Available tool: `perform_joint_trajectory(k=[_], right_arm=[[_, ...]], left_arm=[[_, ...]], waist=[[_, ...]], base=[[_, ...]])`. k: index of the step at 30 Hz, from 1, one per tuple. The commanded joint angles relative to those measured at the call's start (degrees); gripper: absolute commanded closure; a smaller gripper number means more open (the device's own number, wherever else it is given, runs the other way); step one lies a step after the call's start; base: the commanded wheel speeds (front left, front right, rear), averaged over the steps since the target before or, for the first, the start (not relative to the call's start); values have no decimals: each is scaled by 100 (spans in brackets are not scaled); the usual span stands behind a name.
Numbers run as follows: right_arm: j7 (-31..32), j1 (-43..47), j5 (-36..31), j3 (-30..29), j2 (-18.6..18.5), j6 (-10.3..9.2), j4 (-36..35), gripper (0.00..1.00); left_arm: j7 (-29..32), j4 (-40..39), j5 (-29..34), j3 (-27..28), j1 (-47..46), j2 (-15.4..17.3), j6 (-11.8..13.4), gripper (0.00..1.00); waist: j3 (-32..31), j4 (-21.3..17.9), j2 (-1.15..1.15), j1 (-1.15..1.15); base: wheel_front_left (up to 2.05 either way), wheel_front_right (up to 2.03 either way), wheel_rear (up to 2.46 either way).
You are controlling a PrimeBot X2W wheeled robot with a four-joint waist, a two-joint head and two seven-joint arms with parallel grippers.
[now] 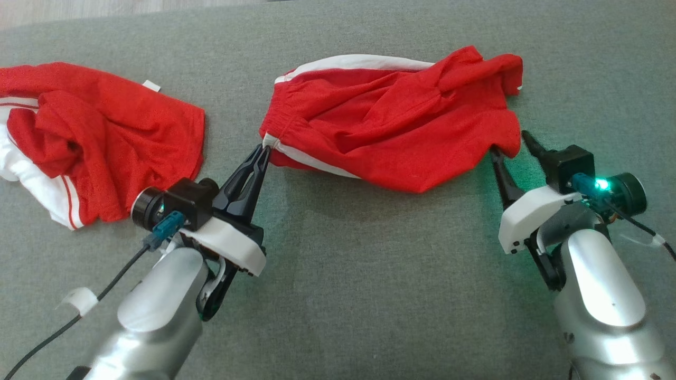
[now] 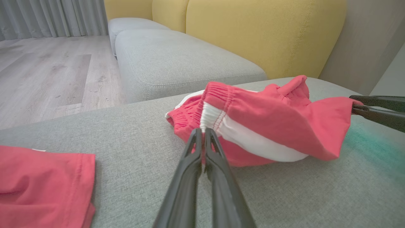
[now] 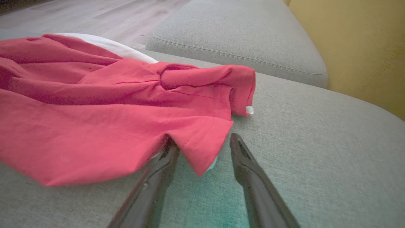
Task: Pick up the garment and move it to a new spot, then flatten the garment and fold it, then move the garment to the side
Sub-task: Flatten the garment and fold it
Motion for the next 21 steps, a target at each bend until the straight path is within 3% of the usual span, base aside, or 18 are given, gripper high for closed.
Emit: perform_joint_trajectory(k=[1,13,21], right_arm=[[17,-11,60,141,-9,-4,-220,100],[238,178,333,288,-118,-4,-494,100],[469,204,969,385,-284,-4,-1008,100]], left_arm=[[-70,-115,44,247,-195,116,-10,100],[-70,-64,61,333,-78,115,-15,100],[-70,-325,112,587,18,166,82,100]], waist=[[-7,3,0,0],[-220,-92,0,0],[-446,-135,0,0]], base=[[0,0,0],[0,0,0],[0,0,0]])
